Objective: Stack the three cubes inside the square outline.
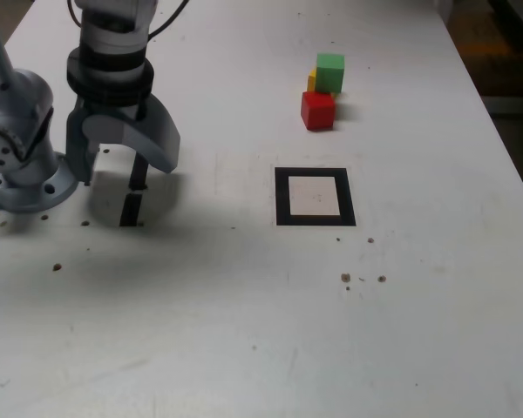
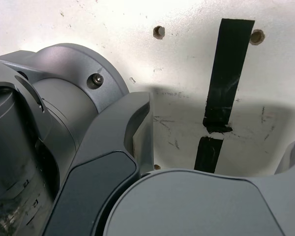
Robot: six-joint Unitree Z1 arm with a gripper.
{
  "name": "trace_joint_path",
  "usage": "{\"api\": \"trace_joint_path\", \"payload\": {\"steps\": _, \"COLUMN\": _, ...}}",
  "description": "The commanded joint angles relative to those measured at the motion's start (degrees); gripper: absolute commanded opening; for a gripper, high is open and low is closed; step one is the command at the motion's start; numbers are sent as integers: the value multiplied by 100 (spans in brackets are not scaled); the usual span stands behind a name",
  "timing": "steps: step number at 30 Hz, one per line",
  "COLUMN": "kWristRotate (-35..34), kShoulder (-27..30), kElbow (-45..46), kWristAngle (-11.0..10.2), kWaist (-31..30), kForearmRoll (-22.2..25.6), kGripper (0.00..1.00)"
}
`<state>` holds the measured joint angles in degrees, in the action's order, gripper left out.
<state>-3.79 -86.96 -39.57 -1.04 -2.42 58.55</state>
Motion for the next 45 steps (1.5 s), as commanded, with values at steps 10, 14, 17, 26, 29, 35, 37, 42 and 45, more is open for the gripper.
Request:
{"api": "trace_joint_path", "payload": {"steps": 10, "kWristRotate": -1, "kShoulder": -14, "kElbow": -197, "kWristAngle": -50, "kWaist": 5, "kForearmRoll": 72, "kGripper": 99}}
{"api": "trace_joint_path", "payload": {"steps": 14, "kWristRotate": 68, "kShoulder": -27, "kElbow": -815, "kWristAngle": -155, "kWaist": 5, "kForearmRoll": 544, "kGripper": 98}}
{"api": "trace_joint_path", "payload": {"steps": 17, "kWristRotate": 224, "kShoulder": -124, "kElbow": -1689, "kWristAngle": -373, "kWaist": 5, "kForearmRoll": 1152, "kGripper": 98}}
{"api": "trace_joint_path", "payload": {"steps": 26, "kWristRotate": 1075, "kShoulder": -829, "kElbow": -4616, "kWristAngle": -959, "kWaist": 60, "kForearmRoll": 2469, "kGripper": 98}}
{"api": "trace_joint_path", "payload": {"steps": 29, "kWristRotate": 1383, "kShoulder": -1004, "kElbow": -5356, "kWristAngle": -1077, "kWaist": 216, "kForearmRoll": 2614, "kGripper": 98}}
{"api": "trace_joint_path", "payload": {"steps": 35, "kWristRotate": 1914, "kShoulder": -1233, "kElbow": -5980, "kWristAngle": -1203, "kWaist": 768, "kForearmRoll": 2654, "kGripper": 98}}
{"api": "trace_joint_path", "payload": {"steps": 37, "kWristRotate": 2062, "kShoulder": -1342, "kElbow": -6073, "kWristAngle": -1209, "kWaist": 952, "kForearmRoll": 2643, "kGripper": 98}}
{"api": "trace_joint_path", "payload": {"steps": 42, "kWristRotate": 2413, "kShoulder": -1783, "kElbow": -6473, "kWristAngle": -1214, "kWaist": 1322, "kForearmRoll": 2618, "kGripper": 98}}
{"api": "trace_joint_path", "payload": {"steps": 45, "kWristRotate": 2559, "kShoulder": -2113, "kElbow": -6769, "kWristAngle": -1212, "kWaist": 1511, "kForearmRoll": 2617, "kGripper": 98}}
